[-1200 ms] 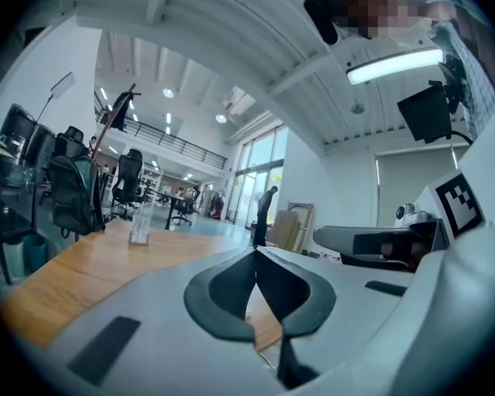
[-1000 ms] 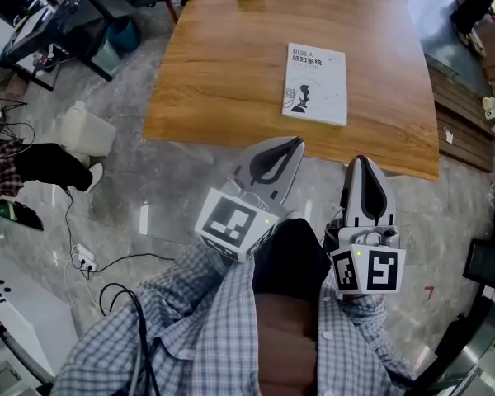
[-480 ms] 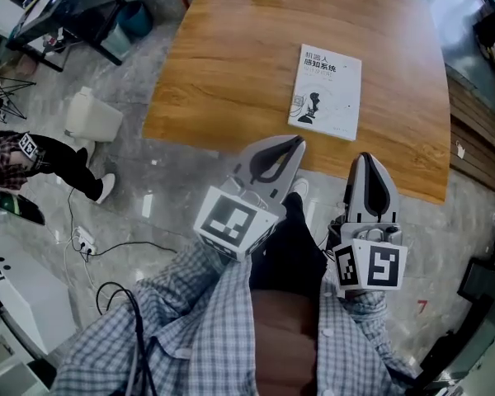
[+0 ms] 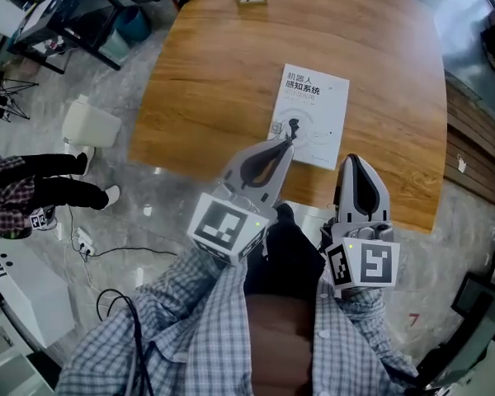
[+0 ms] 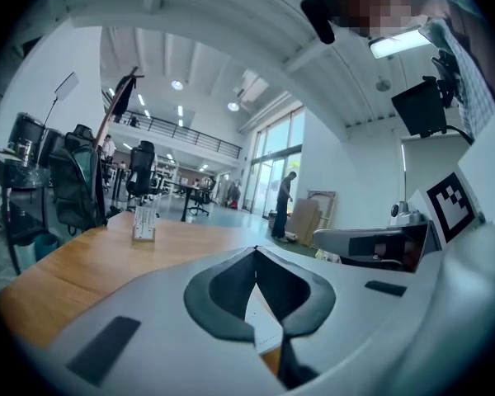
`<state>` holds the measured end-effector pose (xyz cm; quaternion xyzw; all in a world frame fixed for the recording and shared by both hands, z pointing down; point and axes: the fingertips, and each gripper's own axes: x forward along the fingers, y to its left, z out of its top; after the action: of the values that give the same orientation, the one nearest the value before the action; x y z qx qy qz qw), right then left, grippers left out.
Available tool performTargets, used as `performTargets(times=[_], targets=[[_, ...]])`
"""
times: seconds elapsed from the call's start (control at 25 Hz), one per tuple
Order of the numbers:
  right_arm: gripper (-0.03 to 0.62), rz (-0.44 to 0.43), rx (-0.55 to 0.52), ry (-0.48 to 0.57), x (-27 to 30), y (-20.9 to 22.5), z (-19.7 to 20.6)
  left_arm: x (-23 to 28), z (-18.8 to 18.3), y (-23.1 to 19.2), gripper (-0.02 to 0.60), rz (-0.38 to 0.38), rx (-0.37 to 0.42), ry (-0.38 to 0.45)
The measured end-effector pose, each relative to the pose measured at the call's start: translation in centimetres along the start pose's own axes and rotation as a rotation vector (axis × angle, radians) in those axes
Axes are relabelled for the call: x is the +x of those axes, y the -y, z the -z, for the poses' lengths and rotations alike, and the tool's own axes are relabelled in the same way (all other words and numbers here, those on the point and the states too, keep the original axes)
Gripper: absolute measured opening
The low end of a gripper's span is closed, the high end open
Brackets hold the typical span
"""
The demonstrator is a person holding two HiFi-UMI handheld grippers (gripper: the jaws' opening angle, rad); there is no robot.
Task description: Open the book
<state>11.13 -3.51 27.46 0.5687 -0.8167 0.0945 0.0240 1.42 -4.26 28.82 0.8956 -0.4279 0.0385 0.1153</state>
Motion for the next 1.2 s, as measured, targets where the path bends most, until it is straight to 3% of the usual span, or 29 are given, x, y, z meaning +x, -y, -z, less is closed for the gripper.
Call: performTargets(times=[0.32, 0.6, 1.2], targets=[[0.018, -0.051, 0.037, -0.075, 3.6, 4.4, 2.0, 4.4, 2.2, -1.4, 0.008, -0.090, -0.042, -0.077], [0.018, -0.046, 0.079, -0.164, 5.6, 6.6, 5.9, 7.5, 5.3, -2.6, 0.008, -0.107, -0.087, -0.138], [0.021, 0.008, 0.265, -0.562, 7.5, 7.5, 18.1, 9.1, 12.0, -6.0, 0.008, -0.077, -0.151, -0.320]])
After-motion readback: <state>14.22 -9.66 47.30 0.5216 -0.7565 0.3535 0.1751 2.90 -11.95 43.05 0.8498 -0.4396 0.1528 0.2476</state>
